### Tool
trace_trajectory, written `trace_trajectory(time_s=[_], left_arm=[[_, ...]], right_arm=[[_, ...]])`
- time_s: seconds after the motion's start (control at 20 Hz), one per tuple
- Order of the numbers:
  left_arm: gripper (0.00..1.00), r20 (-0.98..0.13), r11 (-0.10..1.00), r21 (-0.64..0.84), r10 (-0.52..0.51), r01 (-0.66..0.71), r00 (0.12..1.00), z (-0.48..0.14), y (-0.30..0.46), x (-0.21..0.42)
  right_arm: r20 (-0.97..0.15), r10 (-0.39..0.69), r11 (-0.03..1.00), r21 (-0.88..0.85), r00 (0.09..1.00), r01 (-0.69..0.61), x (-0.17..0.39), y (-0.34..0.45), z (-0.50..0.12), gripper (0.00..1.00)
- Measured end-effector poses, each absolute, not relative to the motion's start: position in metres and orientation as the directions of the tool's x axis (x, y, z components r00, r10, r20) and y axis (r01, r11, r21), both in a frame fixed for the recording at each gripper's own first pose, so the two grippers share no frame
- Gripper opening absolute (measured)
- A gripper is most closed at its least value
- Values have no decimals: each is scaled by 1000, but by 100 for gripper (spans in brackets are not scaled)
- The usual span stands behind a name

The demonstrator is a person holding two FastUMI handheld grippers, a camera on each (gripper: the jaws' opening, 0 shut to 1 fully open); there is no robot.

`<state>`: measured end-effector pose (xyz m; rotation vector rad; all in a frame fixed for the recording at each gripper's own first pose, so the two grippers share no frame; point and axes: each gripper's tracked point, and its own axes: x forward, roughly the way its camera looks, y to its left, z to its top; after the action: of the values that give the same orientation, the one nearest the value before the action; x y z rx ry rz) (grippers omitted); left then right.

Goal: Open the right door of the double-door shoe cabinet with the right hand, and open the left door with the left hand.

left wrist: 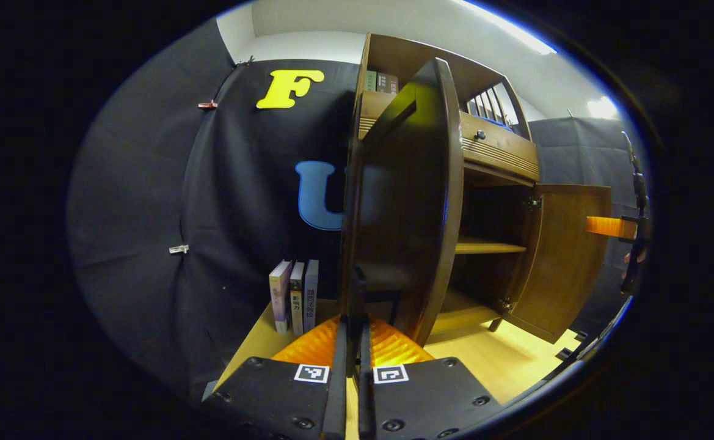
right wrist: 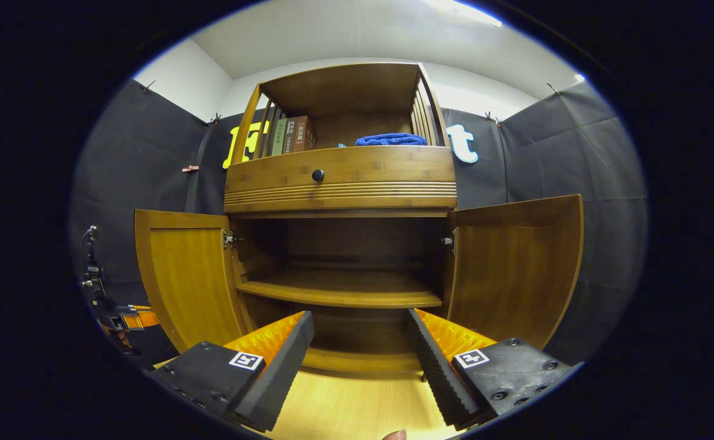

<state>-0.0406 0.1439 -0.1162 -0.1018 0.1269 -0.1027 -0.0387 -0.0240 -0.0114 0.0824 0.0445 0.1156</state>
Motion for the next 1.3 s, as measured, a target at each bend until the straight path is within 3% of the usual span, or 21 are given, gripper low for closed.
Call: trace_trajectory(time_s=[0.2, 0.3, 0.35, 0.4, 0.45, 0.6, 0.7, 1.3], left_arm=[[12, -100, 991, -119, -67, 55, 993, -108, 141, -65], [20, -84, 991, -127, -53, 42, 995, -103, 135, -78], [29, -78, 992, -121, -45, 36, 996, -100, 132, -83], [27, -72, 993, -113, -41, 33, 997, -96, 127, -89], [31, -68, 993, -110, -40, 33, 997, -93, 122, -92], [78, -61, 991, -128, -57, 49, 996, -85, 95, -102], [93, -47, 989, -124, -82, 76, 996, -78, 76, -103], [95, -48, 984, -128, -129, 121, 991, -49, 14, -72]], right_arm=[[-41, 115, 990, 86, 993, -111, -39, -24, -12, 98], [-39, 112, 991, 83, 993, -109, -39, -25, -12, 98], [-39, 110, 991, 82, 993, -106, -39, -25, -12, 98], [-38, 110, 991, 84, 993, -107, -39, -24, -12, 98], [-38, 112, 990, 86, 993, -108, -39, -24, -11, 98], [-39, 118, 990, 81, 992, -114, -39, -23, -11, 98], [-38, 118, 990, 79, 992, -115, -40, -23, -11, 96], [-24, 98, 993, 64, 995, -96, -42, -27, -9, 96]])
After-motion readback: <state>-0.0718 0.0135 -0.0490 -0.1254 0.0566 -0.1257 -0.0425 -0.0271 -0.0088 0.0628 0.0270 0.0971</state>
